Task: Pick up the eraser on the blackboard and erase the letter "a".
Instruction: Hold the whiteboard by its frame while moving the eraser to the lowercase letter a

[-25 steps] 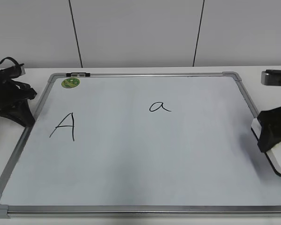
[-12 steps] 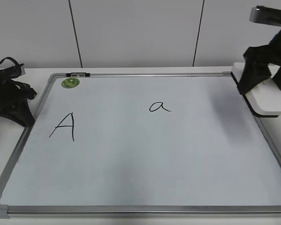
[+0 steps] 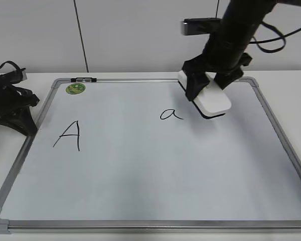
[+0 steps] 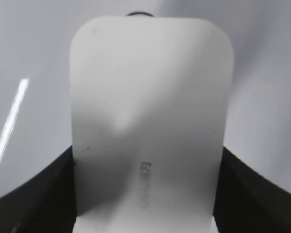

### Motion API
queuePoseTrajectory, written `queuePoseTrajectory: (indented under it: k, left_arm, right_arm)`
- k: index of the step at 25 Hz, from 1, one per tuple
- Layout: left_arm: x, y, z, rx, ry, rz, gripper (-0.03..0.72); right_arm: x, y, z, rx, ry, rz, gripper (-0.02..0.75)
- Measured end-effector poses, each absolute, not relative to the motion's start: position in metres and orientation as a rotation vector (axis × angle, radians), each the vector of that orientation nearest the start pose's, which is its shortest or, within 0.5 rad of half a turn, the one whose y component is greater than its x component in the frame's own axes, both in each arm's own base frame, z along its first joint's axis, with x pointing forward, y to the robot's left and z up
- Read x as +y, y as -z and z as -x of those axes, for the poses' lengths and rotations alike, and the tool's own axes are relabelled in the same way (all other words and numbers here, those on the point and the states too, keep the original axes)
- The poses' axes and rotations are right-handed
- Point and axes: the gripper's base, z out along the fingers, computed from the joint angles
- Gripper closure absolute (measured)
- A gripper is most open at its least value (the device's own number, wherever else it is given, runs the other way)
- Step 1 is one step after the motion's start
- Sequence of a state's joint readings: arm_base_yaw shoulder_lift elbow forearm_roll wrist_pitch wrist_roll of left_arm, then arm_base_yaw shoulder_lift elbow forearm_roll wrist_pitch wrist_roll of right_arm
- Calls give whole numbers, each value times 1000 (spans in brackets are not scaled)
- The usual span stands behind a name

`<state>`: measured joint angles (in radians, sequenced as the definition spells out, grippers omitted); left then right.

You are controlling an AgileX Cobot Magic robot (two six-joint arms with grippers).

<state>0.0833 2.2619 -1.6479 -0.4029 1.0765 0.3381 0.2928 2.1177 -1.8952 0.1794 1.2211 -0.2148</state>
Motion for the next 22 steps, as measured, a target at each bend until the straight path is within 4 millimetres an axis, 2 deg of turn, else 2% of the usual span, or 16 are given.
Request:
queuePoseTrajectory:
  k: [5, 8, 19, 22]
  left_arm:
    - [5, -124, -439, 3050, 542, -84, 636]
    - [5, -124, -439, 3052, 543, -84, 635]
    - [5, -124, -439, 3052, 543, -84, 633]
    - [5, -124, -439, 3052, 543, -84, 633]
  right_arm:
    - [159, -220, -464, 2804, -255, 683, 201]
    - [160, -205, -476, 2804, -212, 693, 201]
    - [157, -156, -486, 2882, -118, 748, 201]
    - [158, -152, -486, 2889, -120, 752, 201]
